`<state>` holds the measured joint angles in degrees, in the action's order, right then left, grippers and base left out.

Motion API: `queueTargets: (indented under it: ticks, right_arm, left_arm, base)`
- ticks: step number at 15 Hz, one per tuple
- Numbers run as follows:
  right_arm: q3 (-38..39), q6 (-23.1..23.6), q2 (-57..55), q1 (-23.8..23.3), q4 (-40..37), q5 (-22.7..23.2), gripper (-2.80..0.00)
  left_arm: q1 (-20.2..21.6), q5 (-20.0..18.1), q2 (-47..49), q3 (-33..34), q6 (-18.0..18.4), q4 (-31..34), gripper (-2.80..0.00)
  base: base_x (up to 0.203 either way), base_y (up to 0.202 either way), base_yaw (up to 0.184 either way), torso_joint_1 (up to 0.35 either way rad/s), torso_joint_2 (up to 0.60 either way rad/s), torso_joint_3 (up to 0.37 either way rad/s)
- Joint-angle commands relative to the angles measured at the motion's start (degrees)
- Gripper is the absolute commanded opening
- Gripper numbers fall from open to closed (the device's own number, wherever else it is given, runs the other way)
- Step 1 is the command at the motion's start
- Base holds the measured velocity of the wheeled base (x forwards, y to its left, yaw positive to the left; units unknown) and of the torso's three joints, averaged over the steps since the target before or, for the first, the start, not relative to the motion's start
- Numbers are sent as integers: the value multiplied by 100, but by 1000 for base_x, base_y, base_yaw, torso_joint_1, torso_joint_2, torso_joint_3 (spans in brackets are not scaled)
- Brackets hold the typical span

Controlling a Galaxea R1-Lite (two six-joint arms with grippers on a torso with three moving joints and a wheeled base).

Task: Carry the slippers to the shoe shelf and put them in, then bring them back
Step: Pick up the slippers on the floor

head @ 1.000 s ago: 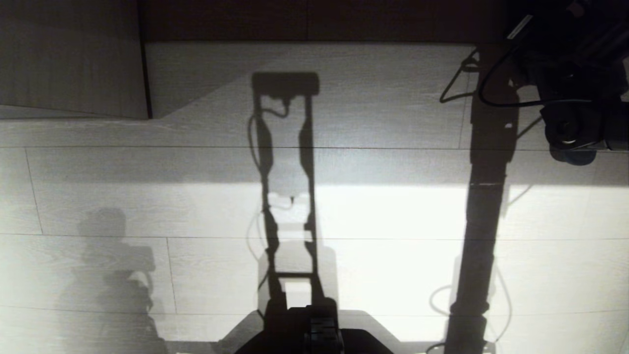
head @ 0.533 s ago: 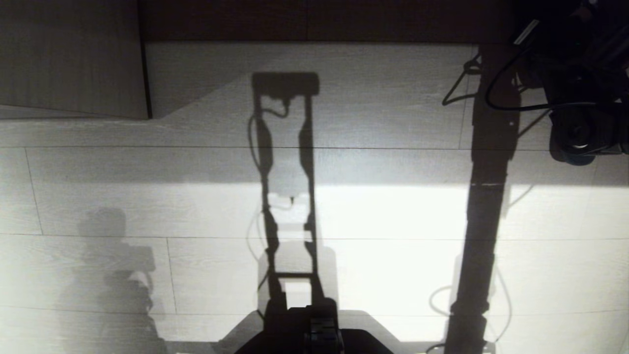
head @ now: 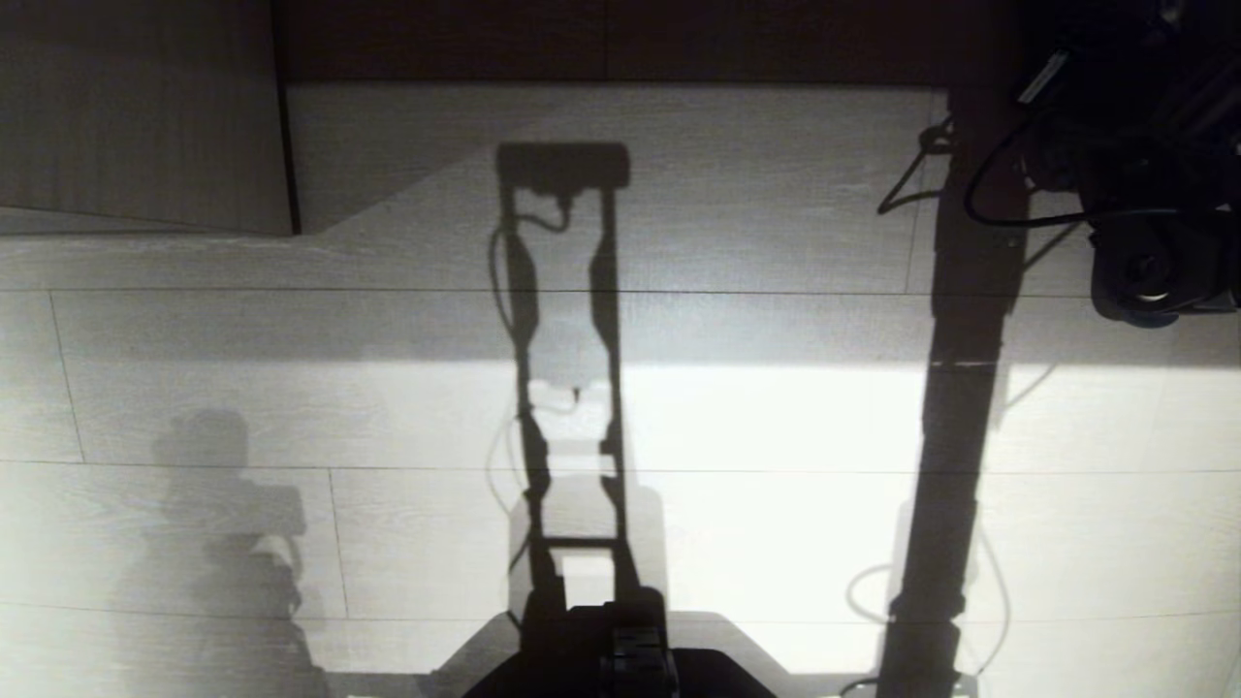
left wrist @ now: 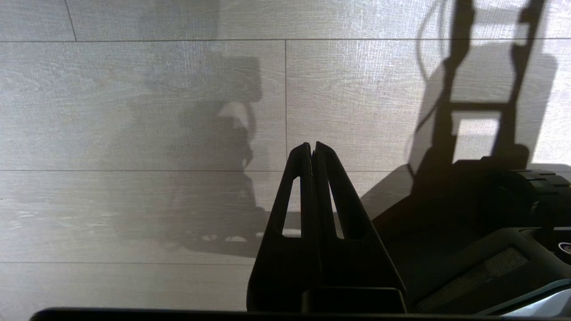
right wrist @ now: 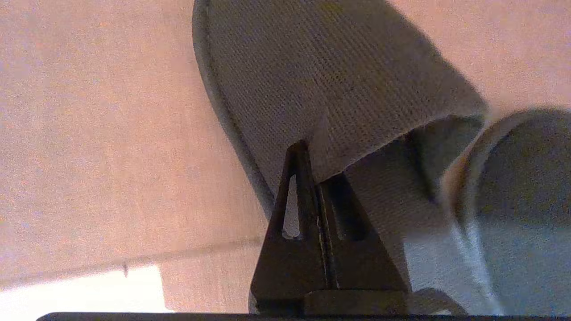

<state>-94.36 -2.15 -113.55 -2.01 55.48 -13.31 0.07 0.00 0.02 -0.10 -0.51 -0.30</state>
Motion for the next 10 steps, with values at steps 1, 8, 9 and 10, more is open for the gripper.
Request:
queueTargets:
  ticks: [1, 8, 9, 10]
  right_arm:
    - [85, 22, -35, -10, 33, -5, -280]
    - [326, 65, 88, -1, -14, -378, -280]
    - [357, 65, 114, -1, -46, -453, -280]
    - [371, 53, 123, 12, -157, -591, -280]
  left_arm:
    - [1, 0, -2, 1, -2, -5, -280]
    - [1, 0, -1, 1, -2, -5, -280]
    - [1, 0, 6, 1, -2, -5, -280]
    - [1, 0, -2, 1, -2, -5, -280]
  base:
    - [0, 0, 0, 0, 0, 0]
    - [0, 0, 0, 0, 0, 0]
    - [0, 0, 0, 0, 0, 0]
    - [0, 0, 0, 0, 0, 0]
